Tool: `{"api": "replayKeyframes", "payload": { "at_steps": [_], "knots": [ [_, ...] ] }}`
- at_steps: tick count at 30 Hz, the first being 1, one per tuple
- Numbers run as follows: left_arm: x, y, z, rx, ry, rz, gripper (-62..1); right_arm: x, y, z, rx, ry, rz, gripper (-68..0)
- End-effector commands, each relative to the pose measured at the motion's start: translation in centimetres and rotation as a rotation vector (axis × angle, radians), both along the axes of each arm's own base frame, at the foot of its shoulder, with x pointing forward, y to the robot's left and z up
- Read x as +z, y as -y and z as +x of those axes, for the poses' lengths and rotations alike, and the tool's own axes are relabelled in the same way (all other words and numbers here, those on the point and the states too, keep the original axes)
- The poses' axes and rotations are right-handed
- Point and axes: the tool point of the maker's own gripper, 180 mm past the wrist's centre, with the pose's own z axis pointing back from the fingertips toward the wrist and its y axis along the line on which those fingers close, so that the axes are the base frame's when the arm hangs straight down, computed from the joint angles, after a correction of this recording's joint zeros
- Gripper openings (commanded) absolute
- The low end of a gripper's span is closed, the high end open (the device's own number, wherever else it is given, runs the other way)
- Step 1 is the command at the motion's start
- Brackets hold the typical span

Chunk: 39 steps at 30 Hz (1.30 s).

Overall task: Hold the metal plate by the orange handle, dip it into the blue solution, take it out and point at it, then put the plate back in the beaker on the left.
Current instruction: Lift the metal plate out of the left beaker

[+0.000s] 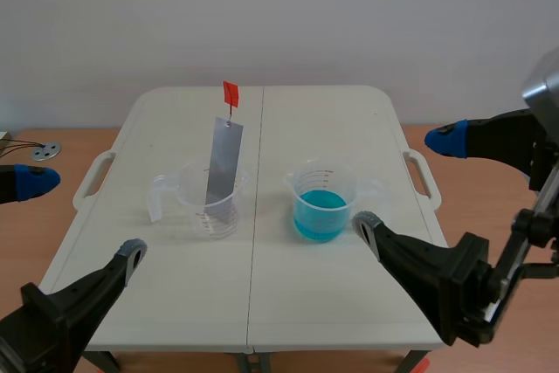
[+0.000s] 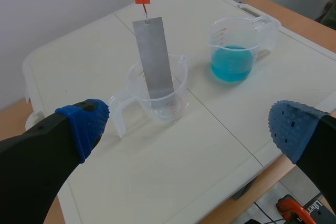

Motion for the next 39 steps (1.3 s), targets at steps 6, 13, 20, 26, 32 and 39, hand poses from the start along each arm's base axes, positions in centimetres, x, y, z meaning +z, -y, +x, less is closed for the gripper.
{"api": "replayKeyframes", "payload": {
  "at_steps": [6, 13, 20, 26, 32, 39],
  "knots": [
    [0.4, 0.2, -0.1, -0.007, 0.014, -0.007, 1.4, 0.9, 0.2, 0.5, -0.009, 0.03, 0.021, -1.0],
    [0.4, 0.2, -0.1, -0.007, 0.013, -0.007, -35.6, 0.9, 0.2, 0.5, -0.012, 0.032, 0.021, -1.0],
    [0.6, 0.2, -0.1, -0.009, 0.024, -0.013, -58.2, 1.2, 0.3, 0.8, -0.021, 0.041, 0.03, -1.0],
    [0.6, 0.2, -0.1, -0.008, 0.023, -0.012, -58.2, 1.4, 0.4, 1.5, -0.039, 0.049, 0.047, -1.0],
    [-0.2, -0.6, -0.7, -0.002, -0.005, 0.032, -58.2, 1.1, 0.1, 2.8, -0.032, 0.061, 0.058, -1.0],
    [-2.8, -2.5, -4.3, 0.018, -0.149, 0.103, -58.2, 0.9, 0.1, 5.0, -0.04, 0.063, 0.1, -1.0]
  ]
}}
